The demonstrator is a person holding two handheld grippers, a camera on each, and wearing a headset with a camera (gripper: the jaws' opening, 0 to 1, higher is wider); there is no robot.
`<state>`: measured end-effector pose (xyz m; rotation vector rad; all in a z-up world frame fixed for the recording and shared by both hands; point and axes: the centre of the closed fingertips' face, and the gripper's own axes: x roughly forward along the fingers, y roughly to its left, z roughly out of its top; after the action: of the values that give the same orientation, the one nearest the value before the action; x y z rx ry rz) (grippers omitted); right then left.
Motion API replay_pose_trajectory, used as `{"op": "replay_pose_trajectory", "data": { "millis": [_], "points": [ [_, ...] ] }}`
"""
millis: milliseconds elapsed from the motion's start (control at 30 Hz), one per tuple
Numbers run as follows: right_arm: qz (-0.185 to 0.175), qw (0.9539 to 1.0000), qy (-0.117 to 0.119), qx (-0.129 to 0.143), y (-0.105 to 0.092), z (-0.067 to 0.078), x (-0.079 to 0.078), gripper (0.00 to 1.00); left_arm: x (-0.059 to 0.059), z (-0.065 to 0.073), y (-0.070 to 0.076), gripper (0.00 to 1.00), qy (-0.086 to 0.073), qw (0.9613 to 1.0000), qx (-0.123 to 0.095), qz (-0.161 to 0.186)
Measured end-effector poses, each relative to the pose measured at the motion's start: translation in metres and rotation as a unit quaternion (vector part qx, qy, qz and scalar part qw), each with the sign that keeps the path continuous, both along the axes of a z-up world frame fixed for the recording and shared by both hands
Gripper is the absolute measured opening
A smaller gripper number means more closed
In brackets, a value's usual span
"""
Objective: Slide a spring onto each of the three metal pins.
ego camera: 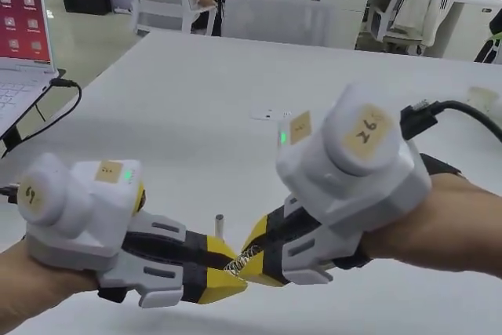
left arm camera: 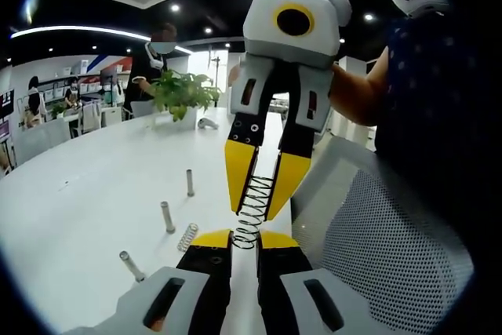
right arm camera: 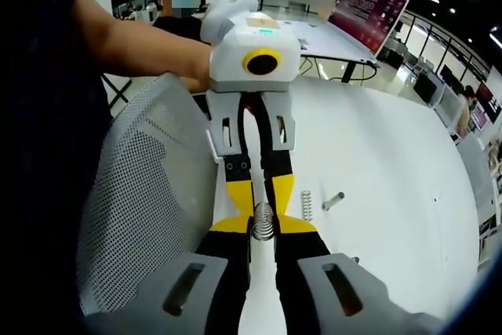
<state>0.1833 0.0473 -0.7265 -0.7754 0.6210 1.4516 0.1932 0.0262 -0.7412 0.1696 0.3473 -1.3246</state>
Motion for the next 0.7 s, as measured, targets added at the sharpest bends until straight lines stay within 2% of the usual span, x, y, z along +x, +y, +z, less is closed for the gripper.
{"op": "replay_pose_trajectory", "data": {
  "millis": [167, 367, 700],
  "points": [
    [-0.001, 1.0000, 0.001, -0.002, -0.001, 0.001, 0.002, 0.08, 0.002, 0.001, 0.001, 0.04, 0.002, 1.0000, -0.003, 0.003],
    [-0.006, 1.0000, -0.001, -0.006, -0.005, 0.001, 0.007, 0.08, 0.006, -0.001, 0.006, 0.11, 0.009, 0.9998, -0.002, 0.017],
    [-0.022, 0.9997, 0.000, -0.014, -0.019, 0.000, 0.016, 0.08, 0.018, 0.000, 0.025, 0.23, 0.013, 0.9981, -0.011, 0.059]
  ]
}}
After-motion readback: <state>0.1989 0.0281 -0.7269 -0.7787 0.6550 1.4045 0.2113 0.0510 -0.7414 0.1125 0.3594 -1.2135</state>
